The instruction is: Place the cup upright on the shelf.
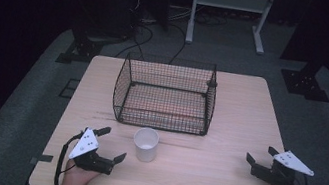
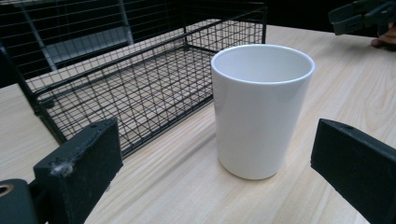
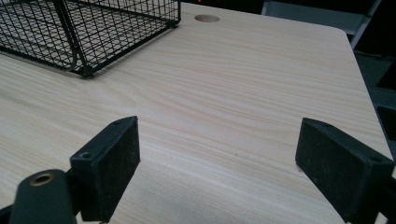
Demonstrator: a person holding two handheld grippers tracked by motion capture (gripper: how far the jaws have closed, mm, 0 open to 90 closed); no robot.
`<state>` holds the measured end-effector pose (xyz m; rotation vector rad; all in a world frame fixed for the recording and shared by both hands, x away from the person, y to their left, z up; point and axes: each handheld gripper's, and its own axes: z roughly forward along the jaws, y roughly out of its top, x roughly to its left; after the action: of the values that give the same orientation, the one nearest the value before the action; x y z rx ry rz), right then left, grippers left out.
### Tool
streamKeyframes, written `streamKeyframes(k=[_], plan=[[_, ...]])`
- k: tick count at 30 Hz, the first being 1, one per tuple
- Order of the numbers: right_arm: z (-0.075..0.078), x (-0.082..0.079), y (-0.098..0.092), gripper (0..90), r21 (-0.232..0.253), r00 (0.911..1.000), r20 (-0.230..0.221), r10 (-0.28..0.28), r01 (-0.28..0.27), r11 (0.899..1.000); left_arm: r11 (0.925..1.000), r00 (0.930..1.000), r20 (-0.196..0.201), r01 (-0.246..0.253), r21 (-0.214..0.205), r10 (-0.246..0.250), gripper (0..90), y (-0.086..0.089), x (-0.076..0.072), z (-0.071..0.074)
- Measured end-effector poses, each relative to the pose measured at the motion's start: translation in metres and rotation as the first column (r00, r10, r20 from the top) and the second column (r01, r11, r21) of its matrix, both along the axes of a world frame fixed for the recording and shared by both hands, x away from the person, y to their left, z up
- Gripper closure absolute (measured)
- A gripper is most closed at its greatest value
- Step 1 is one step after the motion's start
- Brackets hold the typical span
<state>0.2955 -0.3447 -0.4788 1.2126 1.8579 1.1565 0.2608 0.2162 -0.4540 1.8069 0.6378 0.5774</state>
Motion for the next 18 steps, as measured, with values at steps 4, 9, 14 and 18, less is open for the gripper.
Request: streamKeyframes(k=[4,9,14,18], plan=[[0.000,0.000,0.000,13.0,0.002,1.0000,0.000,-0.002,0.002,1.000,0.9996,0.9996,-0.009,0.025,0.011,-0.025,1.4,-0.005,0.000,0.001],[0.000,0.000,0.000,13.1,-0.003,1.0000,0.002,-0.002,0.002,1.000,0.9990,0.9992,-0.009,0.039,0.021,-0.039,1.4,-0.010,0.000,0.003],[0.000,0.000,0.001,13.1,-0.008,1.0000,0.002,-0.004,0.004,1.000,0.9978,0.9984,-0.018,0.054,0.039,-0.053,1.4,-0.015,0.002,0.006],[0.000,0.000,0.001,13.0,-0.009,1.0000,0.002,-0.005,0.005,1.000,0.9959,0.9971,-0.024,0.073,0.054,-0.072,1.4,-0.020,0.003,0.007]])
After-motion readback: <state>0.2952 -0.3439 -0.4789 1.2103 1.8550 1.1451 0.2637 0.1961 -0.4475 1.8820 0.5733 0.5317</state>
